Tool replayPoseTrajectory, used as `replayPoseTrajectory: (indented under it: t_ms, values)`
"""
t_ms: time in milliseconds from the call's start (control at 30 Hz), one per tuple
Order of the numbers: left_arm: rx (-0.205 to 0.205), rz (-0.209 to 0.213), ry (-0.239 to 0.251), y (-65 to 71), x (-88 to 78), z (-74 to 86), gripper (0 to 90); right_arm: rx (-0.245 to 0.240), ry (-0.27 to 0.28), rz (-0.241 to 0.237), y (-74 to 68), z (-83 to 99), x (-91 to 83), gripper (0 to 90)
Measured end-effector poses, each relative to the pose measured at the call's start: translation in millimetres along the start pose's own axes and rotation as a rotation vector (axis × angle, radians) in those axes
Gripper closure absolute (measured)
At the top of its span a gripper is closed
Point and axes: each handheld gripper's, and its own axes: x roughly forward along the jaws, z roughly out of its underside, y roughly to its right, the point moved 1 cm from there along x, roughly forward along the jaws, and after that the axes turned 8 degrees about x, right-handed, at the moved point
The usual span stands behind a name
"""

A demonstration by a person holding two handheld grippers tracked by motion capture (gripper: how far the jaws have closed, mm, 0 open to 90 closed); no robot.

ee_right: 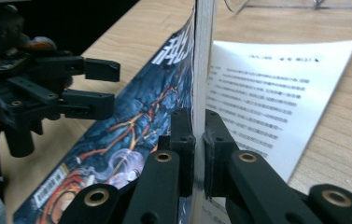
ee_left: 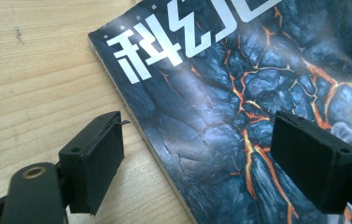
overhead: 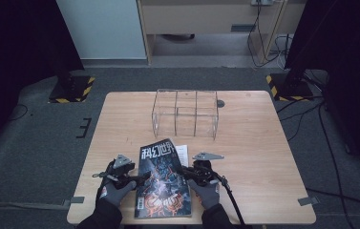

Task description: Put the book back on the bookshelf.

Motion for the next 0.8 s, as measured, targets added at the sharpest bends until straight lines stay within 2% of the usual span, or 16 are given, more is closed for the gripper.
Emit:
replayPoseTrajectory:
  t_ms: [200, 300, 533, 633, 800]
  values:
    - [-0.007, 0.008, 0.014, -0.6, -1.7, -0.5, 16.5, -0.009, 0.029, -0.028, -2.5, -1.2, -7.6, 85.3]
    - [-0.021, 0.018, 0.032, -1.1, -3.3, -1.3, 16.5, -0.032, 0.063, -0.056, -6.7, -3.3, -15.4, 85.3]
    - [-0.035, 0.040, 0.055, -0.9, -5.6, -2.1, 16.4, -0.074, 0.099, -0.092, -13.9, -7.1, -25.2, 85.4]
    - [-0.042, 0.060, 0.073, -0.3, -6.0, -3.0, 16.3, -0.081, 0.105, -0.098, -15.7, -7.9, -27.4, 85.4]
    - [-0.043, 0.082, 0.075, 0.2, -4.2, -3.1, 16.1, -0.097, 0.116, -0.106, -17.3, -7.7, -28.9, 85.4]
